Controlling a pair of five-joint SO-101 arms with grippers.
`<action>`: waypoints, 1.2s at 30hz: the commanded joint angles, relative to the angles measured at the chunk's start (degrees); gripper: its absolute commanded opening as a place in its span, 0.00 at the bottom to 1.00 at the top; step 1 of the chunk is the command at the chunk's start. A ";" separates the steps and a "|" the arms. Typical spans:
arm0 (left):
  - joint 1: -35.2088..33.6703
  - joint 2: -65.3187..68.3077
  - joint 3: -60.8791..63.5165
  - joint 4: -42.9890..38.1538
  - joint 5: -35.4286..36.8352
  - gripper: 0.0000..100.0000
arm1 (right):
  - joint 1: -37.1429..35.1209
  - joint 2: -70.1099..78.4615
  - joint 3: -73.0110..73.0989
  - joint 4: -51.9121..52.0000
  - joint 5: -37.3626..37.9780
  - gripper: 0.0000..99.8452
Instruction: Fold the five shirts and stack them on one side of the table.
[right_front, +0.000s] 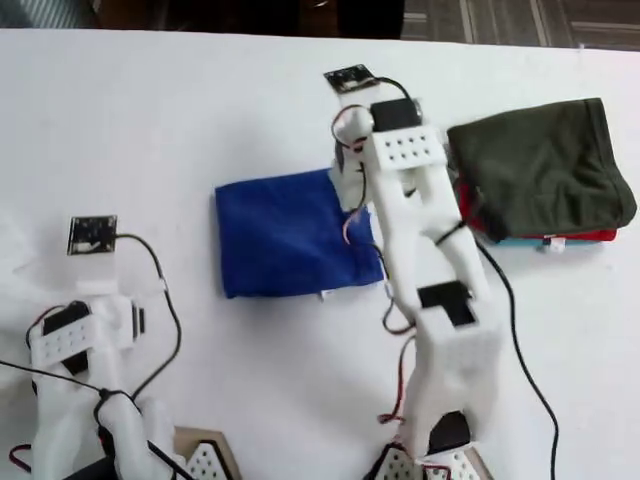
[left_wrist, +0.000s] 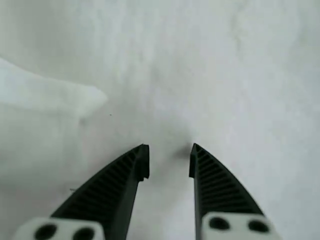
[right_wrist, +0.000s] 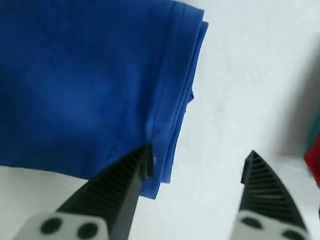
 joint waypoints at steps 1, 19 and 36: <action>-0.44 -1.49 0.13 -1.49 0.00 0.15 | -1.01 5.32 -7.12 0.40 -1.41 0.28; -0.35 -1.49 0.22 -1.93 0.00 0.15 | -3.65 25.80 -19.25 -1.27 -6.59 0.28; -0.35 -1.49 0.22 -1.93 0.00 0.15 | -6.29 34.95 -21.89 6.46 -6.33 0.11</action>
